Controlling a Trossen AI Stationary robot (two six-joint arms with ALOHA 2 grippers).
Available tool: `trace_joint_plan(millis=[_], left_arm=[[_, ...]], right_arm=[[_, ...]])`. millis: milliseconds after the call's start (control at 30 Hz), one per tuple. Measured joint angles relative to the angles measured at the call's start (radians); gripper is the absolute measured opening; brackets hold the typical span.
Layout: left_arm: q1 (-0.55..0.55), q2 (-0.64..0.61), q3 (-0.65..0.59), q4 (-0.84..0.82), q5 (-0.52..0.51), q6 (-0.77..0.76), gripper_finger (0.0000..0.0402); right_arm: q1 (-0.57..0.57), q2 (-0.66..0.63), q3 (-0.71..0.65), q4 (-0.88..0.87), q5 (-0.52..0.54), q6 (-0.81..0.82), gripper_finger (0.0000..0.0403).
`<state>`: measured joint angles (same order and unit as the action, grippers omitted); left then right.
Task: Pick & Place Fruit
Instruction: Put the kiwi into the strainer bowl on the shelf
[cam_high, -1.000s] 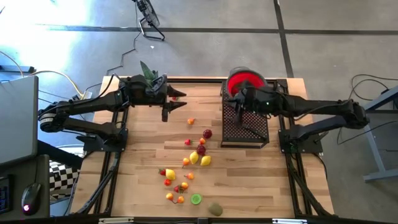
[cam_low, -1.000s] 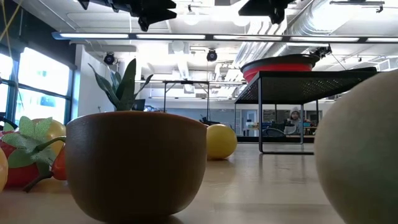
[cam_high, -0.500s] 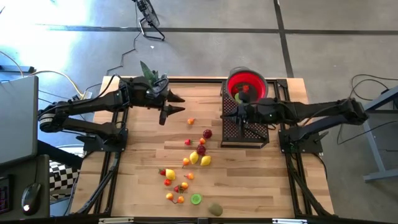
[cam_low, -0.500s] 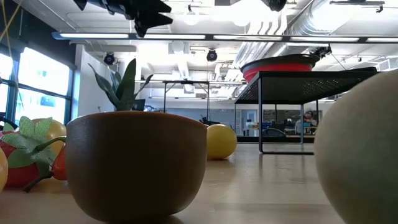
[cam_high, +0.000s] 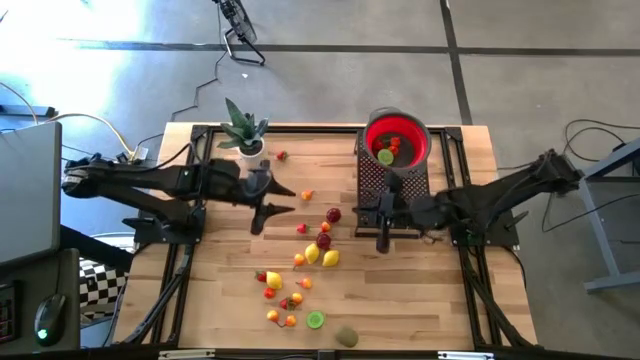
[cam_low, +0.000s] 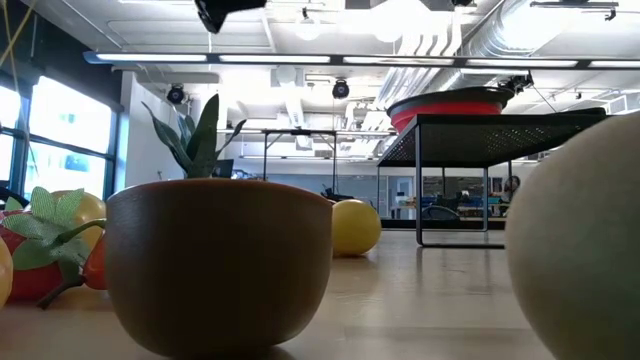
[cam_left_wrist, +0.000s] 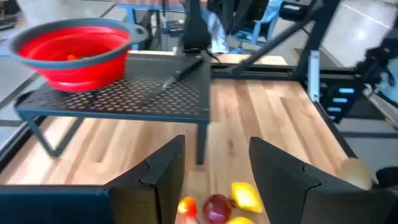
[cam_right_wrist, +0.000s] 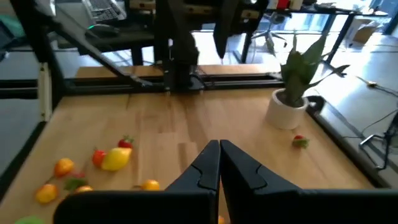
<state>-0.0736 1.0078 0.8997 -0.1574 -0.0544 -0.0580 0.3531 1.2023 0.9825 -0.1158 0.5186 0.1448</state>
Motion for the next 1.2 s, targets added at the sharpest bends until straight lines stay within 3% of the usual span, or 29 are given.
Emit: trace_joint_plan(millis=[267,467,700,933,1200], left_arm=[[-0.118,0.000,0.000,-0.002,-0.079,-0.062,0.0175],[-0.188,0.000,0.000,-0.003,-0.095,-0.078,0.0175],[-0.235,0.001,0.000,-0.003,-0.098,-0.079,0.0175],[-0.236,0.001,0.000,-0.003,-0.099,-0.104,0.0175],[-0.234,0.001,0.000,-0.003,-0.098,-0.100,0.0175]], right_arm=[[0.127,0.098,0.119,-0.020,0.125,0.040,0.0003],[0.185,0.207,0.298,-0.212,0.198,0.116,0.0003],[0.222,0.346,0.510,-0.510,0.177,0.353,0.0003],[0.251,0.456,0.638,-0.706,0.004,0.588,0.0003],[0.265,0.563,0.643,-0.740,-0.281,0.748,0.0003]])
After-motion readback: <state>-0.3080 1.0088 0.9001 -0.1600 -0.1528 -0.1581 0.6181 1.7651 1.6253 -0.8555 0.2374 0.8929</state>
